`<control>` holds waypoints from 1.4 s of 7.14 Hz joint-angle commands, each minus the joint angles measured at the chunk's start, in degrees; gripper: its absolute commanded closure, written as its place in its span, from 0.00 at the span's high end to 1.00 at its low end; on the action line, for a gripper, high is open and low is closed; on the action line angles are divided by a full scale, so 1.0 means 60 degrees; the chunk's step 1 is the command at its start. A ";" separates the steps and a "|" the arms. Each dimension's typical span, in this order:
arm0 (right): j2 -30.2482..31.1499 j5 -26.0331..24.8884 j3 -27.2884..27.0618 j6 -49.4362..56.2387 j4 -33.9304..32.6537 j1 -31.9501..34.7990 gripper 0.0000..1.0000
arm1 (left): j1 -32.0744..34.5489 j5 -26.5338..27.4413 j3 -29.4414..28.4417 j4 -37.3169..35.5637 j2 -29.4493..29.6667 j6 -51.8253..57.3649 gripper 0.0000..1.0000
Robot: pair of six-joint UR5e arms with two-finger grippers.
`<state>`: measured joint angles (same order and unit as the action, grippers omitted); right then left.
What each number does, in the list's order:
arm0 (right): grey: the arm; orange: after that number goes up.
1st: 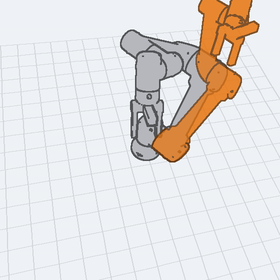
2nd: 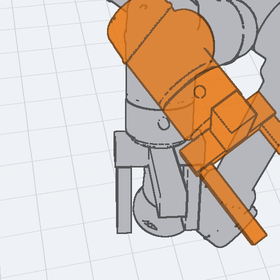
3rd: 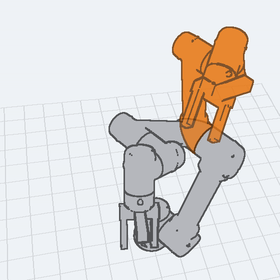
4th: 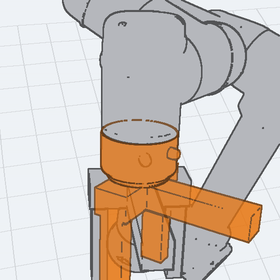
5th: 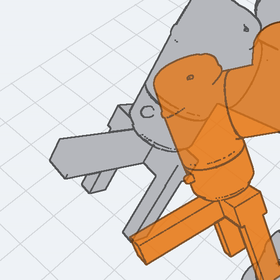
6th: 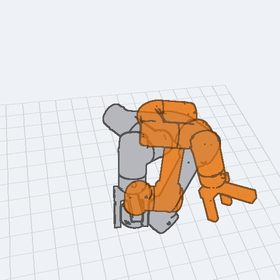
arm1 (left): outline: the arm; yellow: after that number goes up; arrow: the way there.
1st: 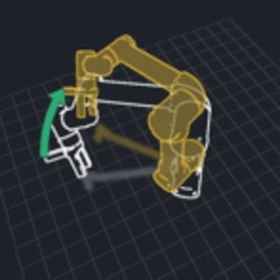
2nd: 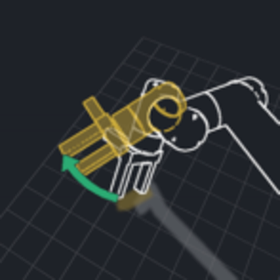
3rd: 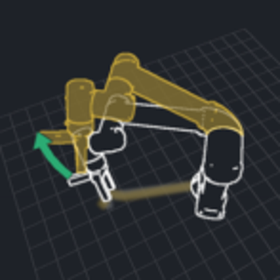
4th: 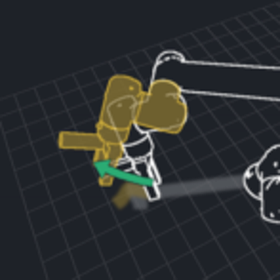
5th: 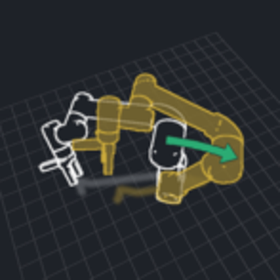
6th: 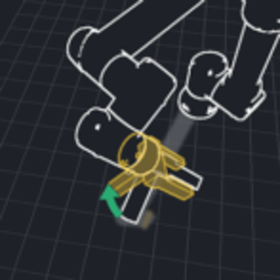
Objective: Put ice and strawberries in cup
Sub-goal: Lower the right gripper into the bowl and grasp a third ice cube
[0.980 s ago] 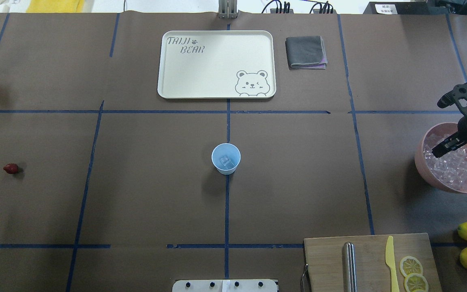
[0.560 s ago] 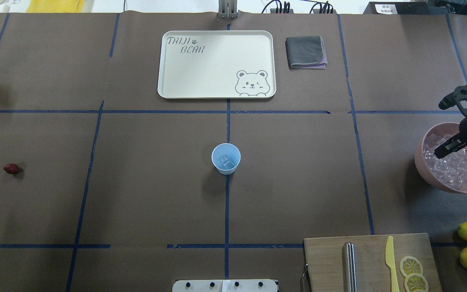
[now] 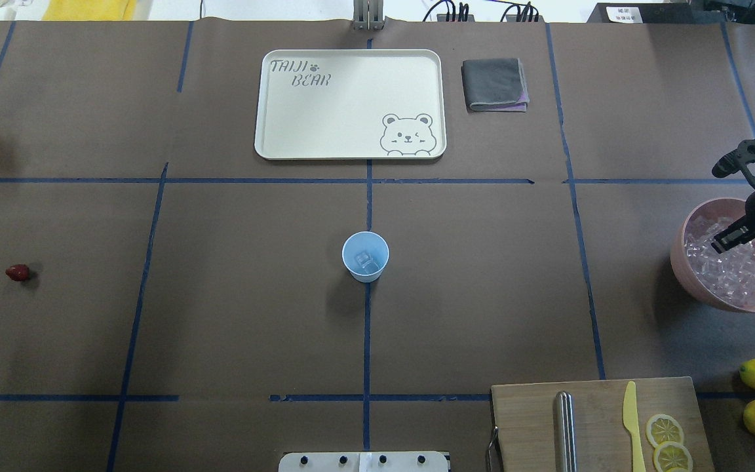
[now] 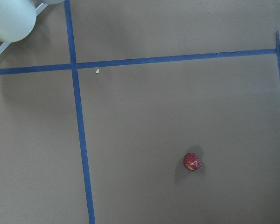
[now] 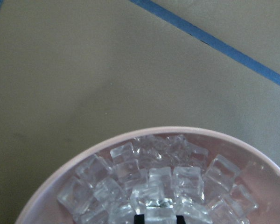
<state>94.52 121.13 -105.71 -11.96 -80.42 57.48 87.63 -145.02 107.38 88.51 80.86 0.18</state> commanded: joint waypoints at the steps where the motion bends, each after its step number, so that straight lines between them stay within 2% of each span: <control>1: 0.0023 -0.0017 -0.0208 -0.0013 0.0000 0.0029 0.00 | 0.0000 0.0000 0.0048 -0.0014 0.0000 0.0000 1.00; 3: 0.0155 0.0041 -0.1462 -0.0173 -0.0276 0.0291 0.00 | 0.0015 0.0000 0.0179 -0.0029 -0.0015 -0.0015 1.00; 4: 0.0010 0.0056 -0.1991 -0.1058 -0.0438 0.0278 0.00 | 0.0015 -0.0015 0.0194 -0.0015 -0.0145 -0.0015 1.00; 7: -0.2181 0.0495 -0.2158 -0.6762 -0.0425 -0.0450 0.00 | 0.0000 -0.0015 0.0268 -0.0015 -0.0176 -0.0015 1.00; 10: -0.4424 0.0131 -0.1778 -1.1630 -0.0396 -0.2061 0.00 | 0.0000 0.0000 0.0239 -0.0015 -0.0176 -0.0015 1.00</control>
<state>73.21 123.02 -117.42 -70.60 -82.82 48.91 87.63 -145.03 108.94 88.42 79.81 0.09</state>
